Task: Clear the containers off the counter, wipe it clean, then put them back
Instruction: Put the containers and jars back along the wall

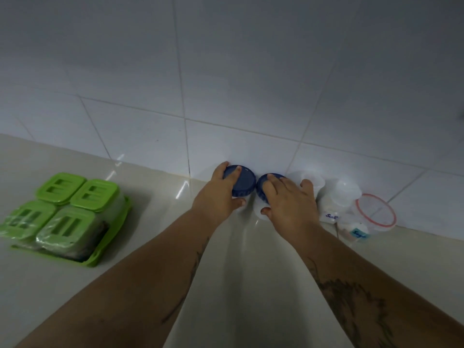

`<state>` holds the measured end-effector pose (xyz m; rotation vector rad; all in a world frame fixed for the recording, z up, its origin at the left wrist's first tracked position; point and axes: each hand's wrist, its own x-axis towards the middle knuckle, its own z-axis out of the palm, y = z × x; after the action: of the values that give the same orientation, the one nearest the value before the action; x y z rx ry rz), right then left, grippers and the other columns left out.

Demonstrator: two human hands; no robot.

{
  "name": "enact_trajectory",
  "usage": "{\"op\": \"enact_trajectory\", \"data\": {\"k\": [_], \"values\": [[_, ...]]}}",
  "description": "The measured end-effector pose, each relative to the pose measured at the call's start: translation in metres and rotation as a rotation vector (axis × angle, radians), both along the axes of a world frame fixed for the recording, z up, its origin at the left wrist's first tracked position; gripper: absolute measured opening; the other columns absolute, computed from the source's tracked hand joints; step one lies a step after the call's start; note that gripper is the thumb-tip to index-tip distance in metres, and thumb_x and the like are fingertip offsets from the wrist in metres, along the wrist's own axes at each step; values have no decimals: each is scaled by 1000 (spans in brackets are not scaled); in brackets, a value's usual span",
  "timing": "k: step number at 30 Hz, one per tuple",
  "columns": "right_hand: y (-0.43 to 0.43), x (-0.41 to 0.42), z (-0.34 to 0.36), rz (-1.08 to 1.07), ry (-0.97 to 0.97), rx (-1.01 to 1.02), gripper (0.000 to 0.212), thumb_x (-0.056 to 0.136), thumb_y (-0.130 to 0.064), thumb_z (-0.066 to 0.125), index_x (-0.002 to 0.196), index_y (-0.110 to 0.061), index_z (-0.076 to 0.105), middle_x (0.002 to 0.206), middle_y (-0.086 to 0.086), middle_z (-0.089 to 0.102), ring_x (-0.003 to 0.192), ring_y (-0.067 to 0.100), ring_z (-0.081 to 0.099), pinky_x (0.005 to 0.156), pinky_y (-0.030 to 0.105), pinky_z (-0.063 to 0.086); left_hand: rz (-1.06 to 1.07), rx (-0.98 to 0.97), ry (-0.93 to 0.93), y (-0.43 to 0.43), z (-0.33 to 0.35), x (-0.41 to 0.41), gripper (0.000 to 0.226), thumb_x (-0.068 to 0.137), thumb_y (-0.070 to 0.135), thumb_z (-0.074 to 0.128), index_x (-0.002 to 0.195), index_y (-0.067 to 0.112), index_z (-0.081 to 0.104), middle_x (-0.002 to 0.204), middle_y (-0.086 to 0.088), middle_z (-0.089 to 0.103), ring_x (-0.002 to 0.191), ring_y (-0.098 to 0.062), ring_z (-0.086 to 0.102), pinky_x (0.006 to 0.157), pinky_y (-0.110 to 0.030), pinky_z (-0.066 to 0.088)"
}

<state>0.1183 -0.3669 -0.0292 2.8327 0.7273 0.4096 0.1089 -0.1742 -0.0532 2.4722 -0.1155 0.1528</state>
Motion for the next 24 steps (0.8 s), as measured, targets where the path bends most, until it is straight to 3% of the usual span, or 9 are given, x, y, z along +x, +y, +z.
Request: {"op": "enact_trajectory", "data": {"k": [3, 6, 9, 13, 16, 18, 21, 24], "values": [[4, -6, 7, -32, 9, -17, 66, 77, -48, 71, 132, -19, 48, 143, 4, 49, 123, 25, 50, 91, 48, 24, 8, 1, -20, 0, 7, -12, 102, 76, 42, 76, 152, 28, 9, 161, 0, -8, 143, -20, 21, 109, -28, 30], [17, -22, 21, -51, 22, 101, 69, 74, -54, 71, 132, -22, 51, 143, 4, 49, 127, 27, 48, 90, 50, 33, 46, -179, 42, 10, 22, -38, 105, 78, 51, 70, 153, 27, 1, 161, 3, -8, 143, -12, 17, 110, -23, 21], [43, -45, 33, -7, 85, 248, 67, 81, -54, 66, 138, -26, 46, 150, 1, 43, 136, 27, 38, 97, 52, 36, 195, -330, 160, 42, 34, -73, 90, 82, 54, 64, 152, 25, 15, 158, 2, 23, 139, -10, 31, 113, -29, 27], [99, -74, 43, 91, 341, 476, 69, 87, -58, 56, 147, -32, 31, 156, -6, 29, 141, 21, 23, 109, 46, 30, 291, -472, 119, 102, 63, -124, 63, 82, 38, 71, 139, 25, 48, 135, 7, 56, 116, -6, 55, 101, -28, 42], [152, -95, 43, 135, 561, 685, 68, 87, -56, 58, 145, -33, 32, 152, -7, 34, 138, 19, 29, 110, 40, 32, 418, -335, 0, 156, 85, -152, 46, 83, 34, 72, 126, 25, 61, 117, 11, 65, 108, -6, 59, 88, -16, 41], [186, -110, 42, 122, 729, 811, 68, 87, -52, 60, 146, -30, 33, 151, -4, 37, 138, 19, 34, 109, 34, 33, 538, -362, -37, 196, 91, -166, 37, 83, 33, 71, 119, 25, 65, 111, 10, 66, 105, -7, 60, 78, -13, 45], [235, -131, 32, 4, 1016, 987, 68, 90, -43, 62, 147, -27, 29, 139, -4, 45, 124, 16, 46, 95, 27, 37, 719, -435, -59, 251, 87, -184, 35, 84, 36, 69, 117, 24, 65, 111, 6, 67, 105, -14, 62, 87, -27, 48], [278, -140, 11, -79, 1185, 1212, 63, 89, -38, 66, 142, -31, 34, 129, -12, 54, 108, 10, 55, 90, 27, 43, 805, -308, 15, 290, 74, -193, 47, 85, 39, 66, 128, 20, 58, 128, 0, 60, 115, -19, 56, 96, -30, 41]]}}
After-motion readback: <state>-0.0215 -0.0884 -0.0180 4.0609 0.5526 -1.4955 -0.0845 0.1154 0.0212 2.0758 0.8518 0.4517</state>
